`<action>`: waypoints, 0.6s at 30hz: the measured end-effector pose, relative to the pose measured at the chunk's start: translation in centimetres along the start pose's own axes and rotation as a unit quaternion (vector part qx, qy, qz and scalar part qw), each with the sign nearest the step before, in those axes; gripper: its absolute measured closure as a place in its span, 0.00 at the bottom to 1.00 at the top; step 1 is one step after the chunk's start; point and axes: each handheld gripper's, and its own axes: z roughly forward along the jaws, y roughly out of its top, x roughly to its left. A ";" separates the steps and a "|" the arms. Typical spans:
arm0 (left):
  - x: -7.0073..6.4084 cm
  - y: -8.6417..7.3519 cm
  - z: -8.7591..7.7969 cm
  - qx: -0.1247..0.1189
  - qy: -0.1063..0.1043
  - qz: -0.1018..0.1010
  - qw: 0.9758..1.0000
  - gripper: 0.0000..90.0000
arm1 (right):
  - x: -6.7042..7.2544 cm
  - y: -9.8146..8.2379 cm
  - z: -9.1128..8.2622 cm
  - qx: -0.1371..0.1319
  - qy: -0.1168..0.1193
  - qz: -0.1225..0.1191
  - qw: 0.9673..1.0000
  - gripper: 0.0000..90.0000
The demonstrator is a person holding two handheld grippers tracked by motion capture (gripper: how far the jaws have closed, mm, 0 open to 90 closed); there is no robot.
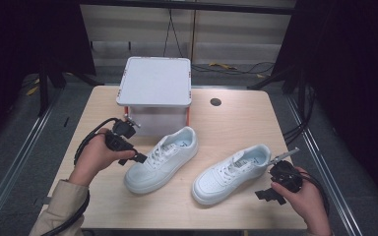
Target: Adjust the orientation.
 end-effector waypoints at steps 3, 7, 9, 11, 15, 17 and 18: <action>-0.4 2.2 0.5 -0.005 -0.001 0.011 1.000 0.35 | 0.1 0.0 0.0 0.001 0.002 -0.004 1.000 0.17; -0.6 3.6 0.9 -0.005 -0.008 0.016 1.000 0.39 | 0.2 0.0 0.0 -0.001 0.002 -0.006 1.000 0.17; -0.7 4.4 1.1 -0.005 -0.008 0.014 1.000 0.39 | 0.3 0.0 -0.1 -0.003 0.003 -0.007 1.000 0.17; -0.8 5.1 1.4 -0.006 -0.007 0.009 1.000 0.40 | 0.2 0.0 -0.1 -0.003 0.003 -0.006 1.000 0.17; -1.3 6.4 2.1 0.004 -0.006 0.016 1.000 0.41 | 0.4 0.0 0.0 -0.002 0.005 -0.011 1.000 0.17; -1.4 7.0 2.2 0.008 -0.001 0.018 1.000 0.41 | 0.5 0.0 0.1 -0.002 0.006 -0.010 1.000 0.17; -1.6 7.8 2.4 0.014 0.005 0.018 1.000 0.41 | 0.5 0.0 0.0 -0.002 0.006 -0.011 1.000 0.17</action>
